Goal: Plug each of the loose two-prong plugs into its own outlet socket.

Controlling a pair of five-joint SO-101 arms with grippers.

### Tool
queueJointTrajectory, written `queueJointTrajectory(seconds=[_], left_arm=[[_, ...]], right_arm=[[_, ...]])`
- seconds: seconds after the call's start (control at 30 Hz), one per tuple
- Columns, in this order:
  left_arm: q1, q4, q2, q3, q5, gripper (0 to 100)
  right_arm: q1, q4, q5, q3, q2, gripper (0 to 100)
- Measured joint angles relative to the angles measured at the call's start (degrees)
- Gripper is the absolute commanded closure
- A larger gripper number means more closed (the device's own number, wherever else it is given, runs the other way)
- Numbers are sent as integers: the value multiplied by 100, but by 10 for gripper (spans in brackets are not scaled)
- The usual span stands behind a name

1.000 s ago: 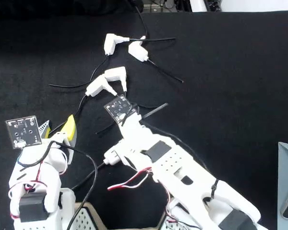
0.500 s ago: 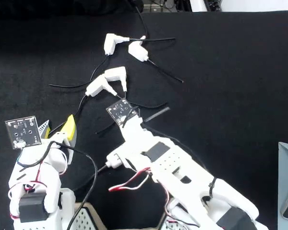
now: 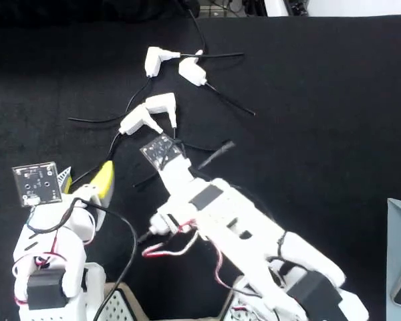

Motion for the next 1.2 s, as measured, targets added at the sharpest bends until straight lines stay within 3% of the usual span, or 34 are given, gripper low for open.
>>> queueJointTrajectory(seconds=[0.3,0.53,0.67,0.83,1.2], left_arm=[[571,387,0,0,-457,682],[1336,782,0,18,-1231,681],[1688,791,62,246,-1503,681],[2101,791,835,255,-1600,656],[2884,501,4378,-914,-1582,654]], right_arm=[[18,2207,-9,-1503,-835,822],[44,3244,-9,-1618,-2532,824],[422,3631,-9,-1618,-3095,889],[1134,3429,0,-1275,-3455,915],[2945,1310,-9,369,-3569,910]])
